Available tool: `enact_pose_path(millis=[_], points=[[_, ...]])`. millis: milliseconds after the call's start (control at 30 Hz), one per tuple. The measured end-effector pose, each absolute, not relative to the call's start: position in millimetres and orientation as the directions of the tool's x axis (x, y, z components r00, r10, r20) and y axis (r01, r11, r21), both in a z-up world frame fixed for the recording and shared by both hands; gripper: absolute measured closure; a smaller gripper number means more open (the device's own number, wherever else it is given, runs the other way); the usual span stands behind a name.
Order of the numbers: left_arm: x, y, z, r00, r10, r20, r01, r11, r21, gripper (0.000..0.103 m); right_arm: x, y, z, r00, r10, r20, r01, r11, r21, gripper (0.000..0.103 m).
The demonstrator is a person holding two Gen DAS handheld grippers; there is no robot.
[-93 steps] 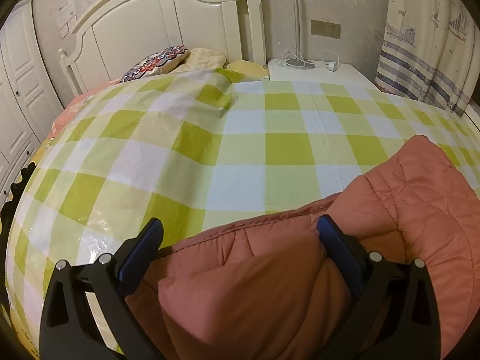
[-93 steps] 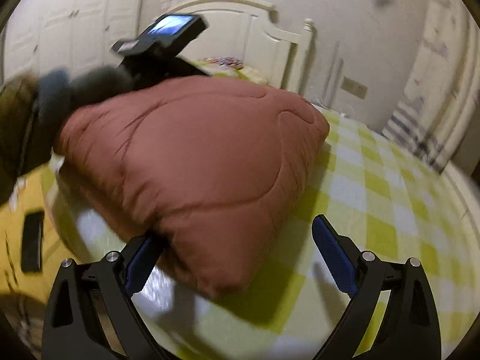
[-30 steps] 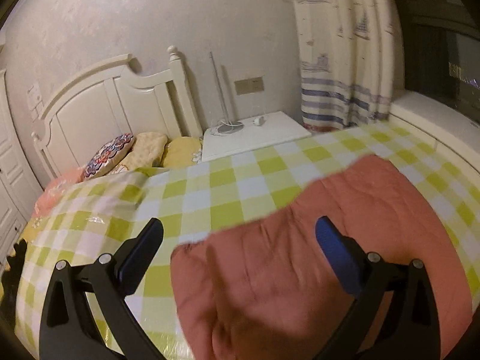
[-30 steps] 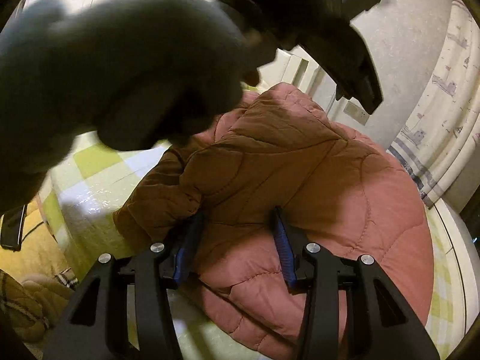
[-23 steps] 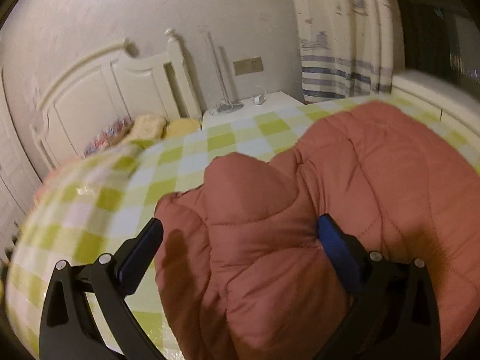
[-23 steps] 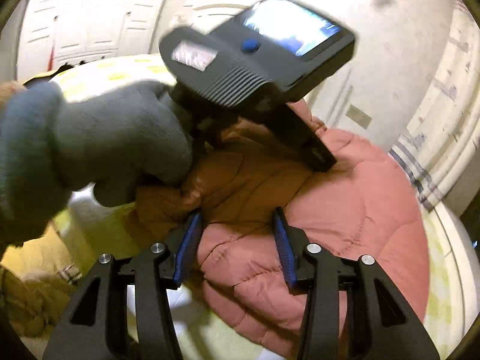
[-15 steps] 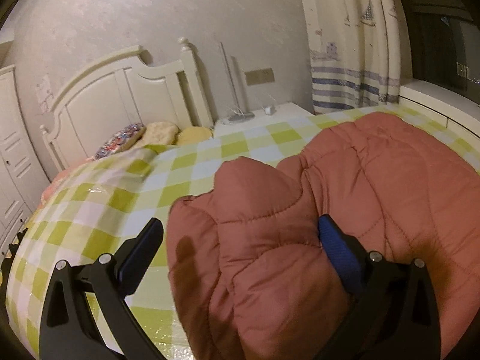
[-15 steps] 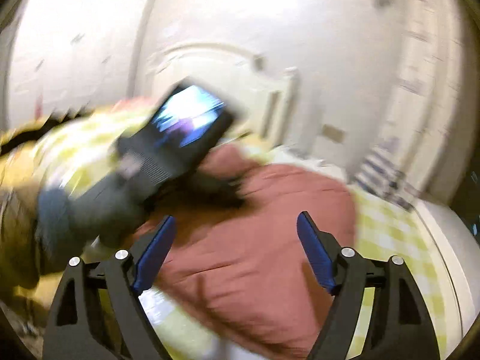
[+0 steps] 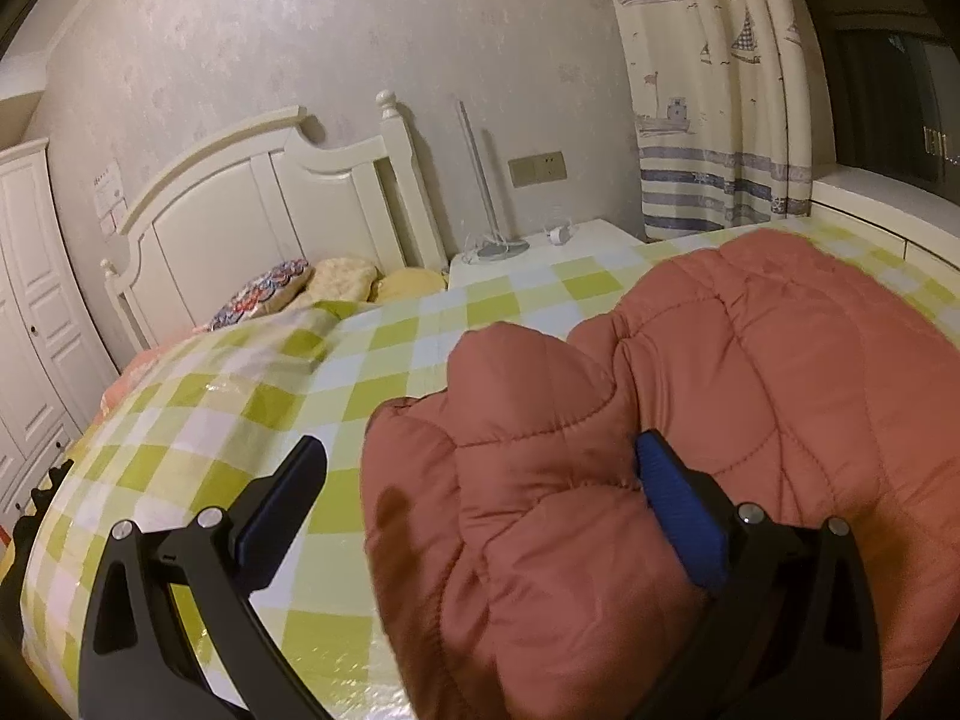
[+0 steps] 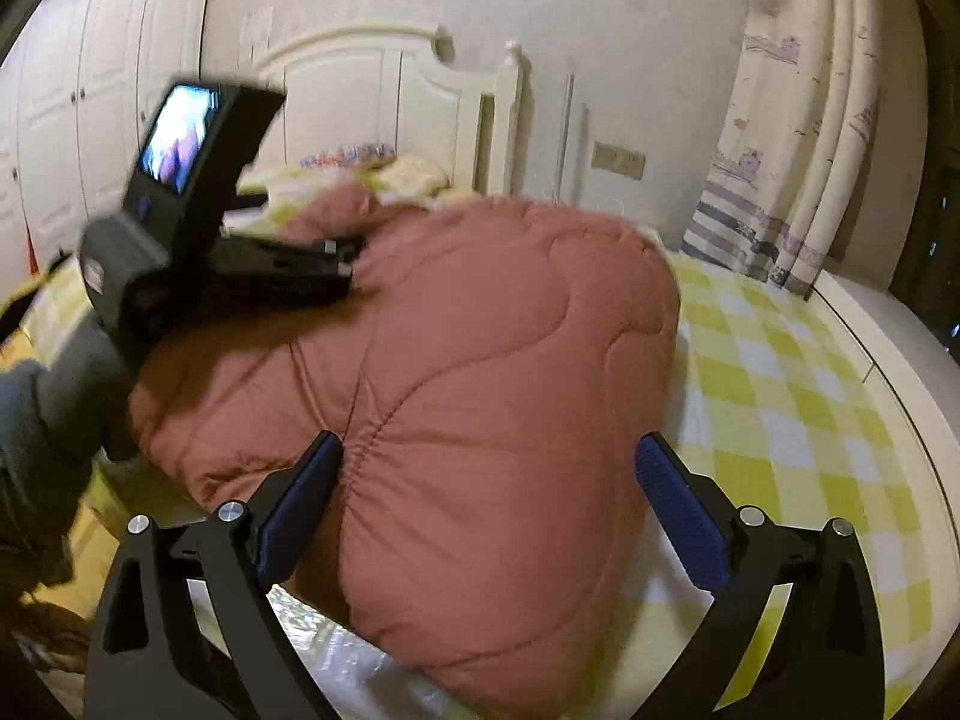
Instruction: Fold large clothes
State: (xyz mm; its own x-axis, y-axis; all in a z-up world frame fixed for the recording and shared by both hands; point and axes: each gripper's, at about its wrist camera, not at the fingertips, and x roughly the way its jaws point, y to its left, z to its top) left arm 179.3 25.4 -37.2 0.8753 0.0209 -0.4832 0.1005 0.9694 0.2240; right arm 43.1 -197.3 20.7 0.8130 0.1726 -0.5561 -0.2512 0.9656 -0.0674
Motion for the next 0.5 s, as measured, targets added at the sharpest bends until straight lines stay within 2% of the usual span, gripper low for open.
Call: enact_pose_path(millis=[133, 200, 300, 333, 400, 433, 500], points=[[174.7, 44.5, 0.7, 0.887, 0.013, -0.461, 0.052, 0.99, 0.128, 0.002, 31.2, -212.8, 57.6, 0.861, 0.21, -0.464, -0.263, 0.963, -0.052, 0.005], [173.4, 50.9, 18.7, 0.885, -0.032, -0.464, 0.064, 0.997, 0.053, 0.002, 39.9, -217.0, 75.9, 0.88, 0.19, -0.435, -0.248, 0.965, -0.08, 0.008], [173.4, 40.1, 20.7, 0.871, -0.034, -0.49, 0.081, 0.994, 0.075, 0.002, 72.2, -218.5, 93.0, 0.886, 0.18, -0.428, -0.245, 0.964, -0.102, 0.009], [174.8, 33.1, 16.0, 0.866, -0.004, -0.5, 0.074, 0.99, 0.121, 0.002, 95.4, -220.5, 95.8, 0.874, 0.186, -0.448, -0.245, 0.966, -0.078, 0.011], [188.9, 18.0, -9.5, 0.814, 0.075, -0.576, 0.07, 0.972, 0.226, 0.002, 137.9, -221.1, 94.2, 0.846, 0.178, -0.503, -0.23, 0.972, -0.042, 0.016], [194.2, 14.4, -20.2, 0.791, 0.074, -0.607, 0.086, 0.969, 0.23, 0.002, 156.5, -220.3, 90.9, 0.831, 0.169, -0.53, -0.22, 0.975, -0.035, 0.016], [199.1, 22.1, -35.1, 0.775, 0.021, -0.631, 0.104, 0.982, 0.16, 0.002, 205.9, -214.0, 70.0, 0.762, 0.154, -0.629, -0.211, 0.977, -0.017, 0.016]])
